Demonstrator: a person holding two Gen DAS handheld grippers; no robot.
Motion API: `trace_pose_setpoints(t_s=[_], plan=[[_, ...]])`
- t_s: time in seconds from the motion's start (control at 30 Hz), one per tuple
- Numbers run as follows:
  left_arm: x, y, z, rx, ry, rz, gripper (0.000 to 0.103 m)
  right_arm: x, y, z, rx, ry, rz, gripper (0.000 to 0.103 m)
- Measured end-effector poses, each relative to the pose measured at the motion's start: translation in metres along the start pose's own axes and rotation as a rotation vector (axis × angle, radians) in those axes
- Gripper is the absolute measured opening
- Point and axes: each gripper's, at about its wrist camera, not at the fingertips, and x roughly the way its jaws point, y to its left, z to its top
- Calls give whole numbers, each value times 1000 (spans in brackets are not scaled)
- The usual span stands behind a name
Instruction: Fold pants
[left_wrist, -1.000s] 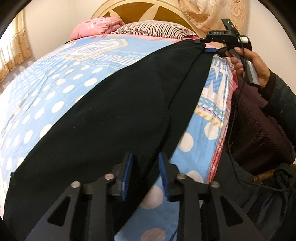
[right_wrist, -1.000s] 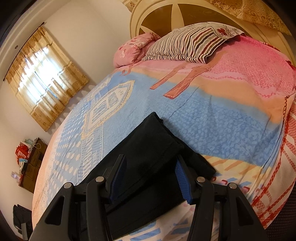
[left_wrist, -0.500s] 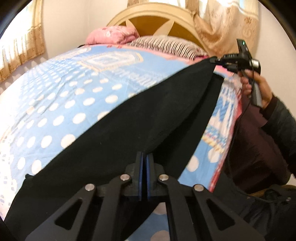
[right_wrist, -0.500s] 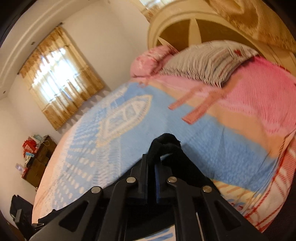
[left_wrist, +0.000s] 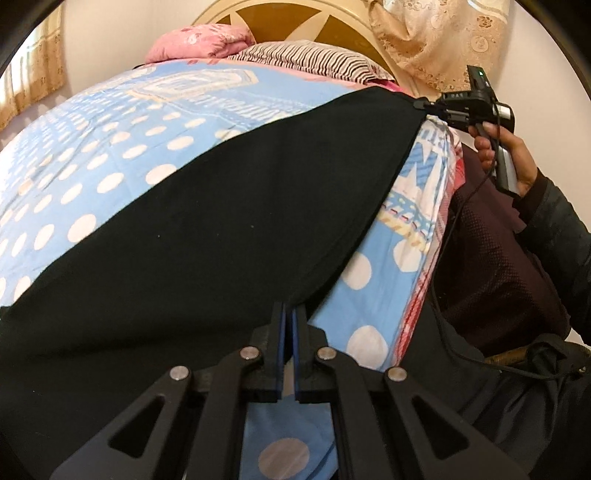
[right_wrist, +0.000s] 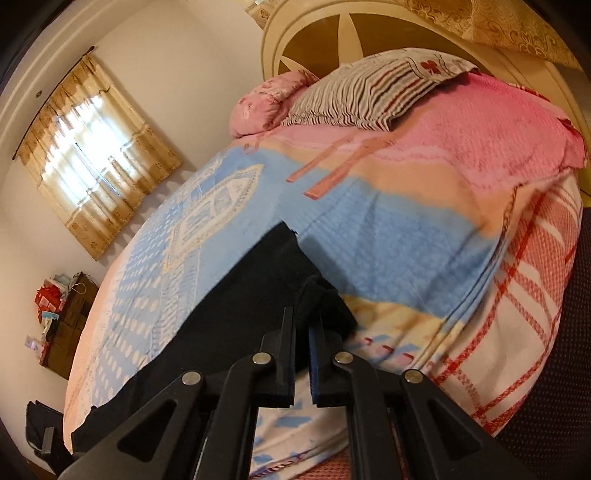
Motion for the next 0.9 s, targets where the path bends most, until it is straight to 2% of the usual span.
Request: trace_pose_setpoints(t_s=[0.23, 0.3, 0.37, 0.43, 0.47, 0.5, 0.53, 0.57, 0.6, 0.63, 0.67, 0.73, 0.77, 0.83, 0.9], plan=[[-4, 0, 1, -12, -11, -12, 3, -7, 1, 1, 3, -19, 23, 5], [-5, 0, 0, -5, -12, -11, 3, 2, -2, 0, -8, 23, -12, 5], [1, 0, -1, 5, -3, -4, 4, 2, -5, 1, 1, 27, 9, 6], [2, -1, -2, 11, -6, 7, 8, -3, -2, 4, -3, 21, -6, 12], [0, -2, -2, 11, -12, 6, 8, -7, 0, 5, -10, 6, -28, 25], [-3, -3, -2, 15, -19, 2, 8, -14, 4, 6, -23, -26, -90, 43], [-7, -5, -3, 22, -33, 5, 9, -19, 6, 8, -31, -48, -141, 50], [-11, -6, -3, 28, -43, 7, 14, -26, 11, 11, -38, -81, -189, 53], [-16, -6, -4, 34, -51, 5, 17, -31, 15, 12, -42, -101, -198, 53], [-23, -4, -6, 34, -65, 3, 27, -38, 22, 14, -52, -131, -196, 53], [-28, -3, -7, 32, -74, 8, 38, -43, 31, 14, -70, -151, -186, 53], [-37, 1, -10, 18, -99, 26, 45, -47, 58, 10, -134, -163, -132, 53], [-41, 4, -12, 8, -108, 24, 45, -46, 72, 6, -168, -155, -99, 53], [-39, 11, -17, -12, -91, 14, 45, -35, 110, -9, -259, -89, 8, 53], [-29, 17, -23, -36, -31, 13, 45, -15, 154, -35, -365, 29, 135, 53]])
